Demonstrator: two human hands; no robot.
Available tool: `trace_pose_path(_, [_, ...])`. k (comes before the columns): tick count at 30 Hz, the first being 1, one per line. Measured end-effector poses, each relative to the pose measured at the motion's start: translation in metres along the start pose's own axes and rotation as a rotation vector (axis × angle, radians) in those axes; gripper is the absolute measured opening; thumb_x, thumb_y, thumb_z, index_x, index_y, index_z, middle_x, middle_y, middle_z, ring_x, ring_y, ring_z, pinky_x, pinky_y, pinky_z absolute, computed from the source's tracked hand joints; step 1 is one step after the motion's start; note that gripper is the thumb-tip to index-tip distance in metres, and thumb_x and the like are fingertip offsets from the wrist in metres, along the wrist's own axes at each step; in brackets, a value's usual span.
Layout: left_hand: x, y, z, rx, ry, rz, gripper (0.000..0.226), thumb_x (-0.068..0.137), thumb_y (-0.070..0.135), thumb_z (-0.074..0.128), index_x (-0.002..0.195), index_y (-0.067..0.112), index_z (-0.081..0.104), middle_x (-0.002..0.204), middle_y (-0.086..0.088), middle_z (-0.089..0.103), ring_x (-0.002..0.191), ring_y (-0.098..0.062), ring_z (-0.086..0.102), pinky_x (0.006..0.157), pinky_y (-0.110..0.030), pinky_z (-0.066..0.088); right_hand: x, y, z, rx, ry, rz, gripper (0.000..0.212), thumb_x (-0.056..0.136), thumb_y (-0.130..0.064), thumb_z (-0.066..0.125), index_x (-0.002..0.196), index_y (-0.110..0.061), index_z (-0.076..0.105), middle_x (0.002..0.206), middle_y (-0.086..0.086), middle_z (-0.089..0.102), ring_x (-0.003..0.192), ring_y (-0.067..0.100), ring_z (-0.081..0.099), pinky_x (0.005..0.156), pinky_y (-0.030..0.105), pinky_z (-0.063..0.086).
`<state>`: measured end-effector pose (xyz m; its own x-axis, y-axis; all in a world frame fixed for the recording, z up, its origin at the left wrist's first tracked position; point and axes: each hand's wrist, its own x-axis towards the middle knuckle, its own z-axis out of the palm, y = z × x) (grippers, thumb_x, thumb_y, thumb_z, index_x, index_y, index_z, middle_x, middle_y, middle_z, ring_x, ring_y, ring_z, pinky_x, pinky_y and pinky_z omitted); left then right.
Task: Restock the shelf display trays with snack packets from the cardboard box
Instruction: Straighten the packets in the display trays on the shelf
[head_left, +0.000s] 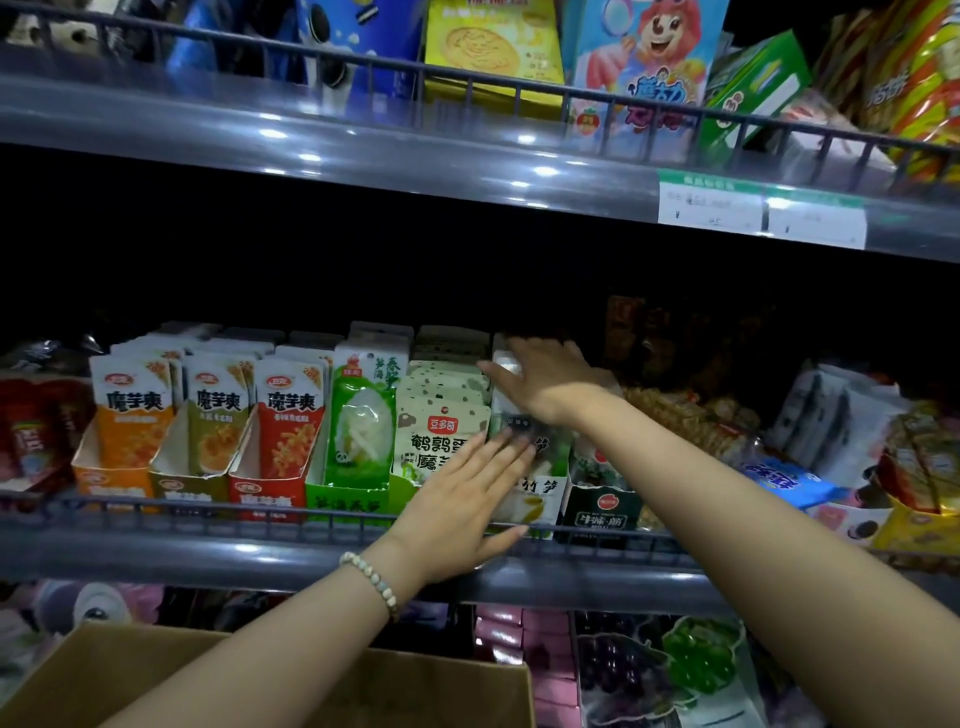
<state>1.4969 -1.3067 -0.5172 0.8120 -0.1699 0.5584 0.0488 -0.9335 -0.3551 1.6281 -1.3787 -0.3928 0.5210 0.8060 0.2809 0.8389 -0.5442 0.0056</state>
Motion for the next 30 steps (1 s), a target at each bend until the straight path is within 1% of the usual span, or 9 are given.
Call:
trace_pose_path(5, [-0.003, -0.007, -0.004, 0.011, -0.041, 0.017, 0.073, 0.093, 0.060, 0.029, 0.146, 0.009, 0.033, 0.150, -0.007, 0.036, 0.139, -0.021, 0.033, 0.113, -0.038, 0.014, 0.008, 0.011, 0.000, 0.161, -0.137, 0.056, 0.068, 0.093, -0.063, 0.025, 0.144, -0.020, 0.035, 0.147, 0.008, 0.040, 0.132, 0.027, 0.040, 0.106, 0.038, 0.031])
trace_pose_path(7, [-0.004, -0.009, -0.004, 0.007, -0.038, 0.013, 0.072, 0.095, 0.060, 0.026, 0.147, 0.010, 0.030, 0.152, -0.007, 0.032, 0.141, -0.021, 0.029, 0.113, -0.038, 0.014, 0.011, 0.010, -0.006, 0.281, -0.111, 0.071, 0.070, 0.091, -0.065, 0.029, 0.141, -0.017, 0.041, 0.144, 0.008, 0.046, 0.128, 0.028, 0.046, 0.101, 0.035, 0.037])
trace_pose_path(12, [-0.004, -0.012, -0.005, 0.006, -0.034, 0.016, 0.071, 0.095, 0.059, 0.026, 0.147, 0.012, 0.030, 0.152, -0.005, 0.031, 0.141, -0.020, 0.028, 0.112, -0.037, 0.016, 0.001, 0.027, -0.005, 0.497, 0.024, 0.023, 0.071, 0.077, -0.062, 0.062, 0.134, -0.022, 0.048, 0.133, -0.005, 0.053, 0.119, 0.013, 0.051, 0.098, 0.030, 0.044])
trace_pose_path(17, [-0.004, -0.013, -0.005, 0.010, -0.029, 0.016, 0.069, 0.095, 0.059, 0.023, 0.147, 0.013, 0.032, 0.151, -0.005, 0.035, 0.139, -0.019, 0.032, 0.112, -0.037, 0.017, -0.001, 0.046, -0.009, 0.928, 0.035, 0.108, 0.037, 0.092, -0.044, 0.053, 0.120, -0.022, 0.061, 0.113, -0.004, 0.061, 0.115, 0.014, 0.054, 0.083, 0.016, 0.038])
trace_pose_path(19, [-0.003, -0.013, -0.003, 0.006, -0.028, 0.017, 0.069, 0.095, 0.059, 0.024, 0.146, 0.013, 0.032, 0.151, -0.005, 0.035, 0.139, -0.019, 0.033, 0.111, -0.037, 0.017, -0.003, 0.047, -0.004, 0.860, -0.086, 0.024, 0.045, 0.089, -0.043, 0.058, 0.129, -0.024, 0.054, 0.124, -0.005, 0.056, 0.118, 0.010, 0.049, 0.088, 0.013, 0.038])
trace_pose_path(22, [-0.004, -0.013, -0.003, 0.004, -0.040, 0.018, 0.069, 0.095, 0.058, 0.024, 0.146, 0.013, 0.032, 0.151, -0.005, 0.035, 0.139, -0.020, 0.034, 0.111, -0.038, 0.017, -0.003, 0.047, 0.003, 0.657, -0.228, 0.011, 0.073, 0.074, -0.047, 0.074, 0.137, -0.026, 0.045, 0.128, -0.009, 0.052, 0.117, 0.010, 0.050, 0.099, 0.024, 0.040])
trace_pose_path(24, [-0.003, -0.012, -0.004, 0.012, -0.047, 0.017, 0.068, 0.095, 0.058, 0.022, 0.146, 0.014, 0.033, 0.150, -0.005, 0.037, 0.138, -0.020, 0.036, 0.111, -0.038, 0.017, 0.000, 0.047, 0.003, 0.624, -0.270, 0.024, 0.069, 0.070, -0.041, 0.080, 0.130, -0.021, 0.052, 0.117, -0.006, 0.061, 0.108, 0.013, 0.059, 0.100, 0.030, 0.045])
trace_pose_path(26, [-0.003, -0.011, -0.005, 0.011, -0.049, 0.011, 0.068, 0.095, 0.058, 0.023, 0.145, 0.014, 0.035, 0.149, -0.005, 0.039, 0.137, -0.020, 0.038, 0.111, -0.038, 0.017, 0.001, 0.044, -0.001, 0.592, -0.309, 0.016, 0.059, 0.073, -0.038, 0.078, 0.124, -0.018, 0.056, 0.112, -0.007, 0.062, 0.108, 0.012, 0.059, 0.101, 0.027, 0.043])
trace_pose_path(30, [-0.001, -0.001, -0.008, -0.015, -0.030, 0.013, 0.070, 0.093, 0.059, 0.030, 0.147, 0.015, 0.031, 0.152, -0.004, 0.033, 0.139, -0.020, 0.033, 0.112, -0.039, 0.016, -0.006, 0.046, -0.014, 0.621, -0.202, 0.009, 0.065, 0.081, -0.046, 0.068, 0.136, -0.019, 0.047, 0.133, -0.005, 0.051, 0.122, 0.012, 0.048, 0.099, 0.021, 0.036])
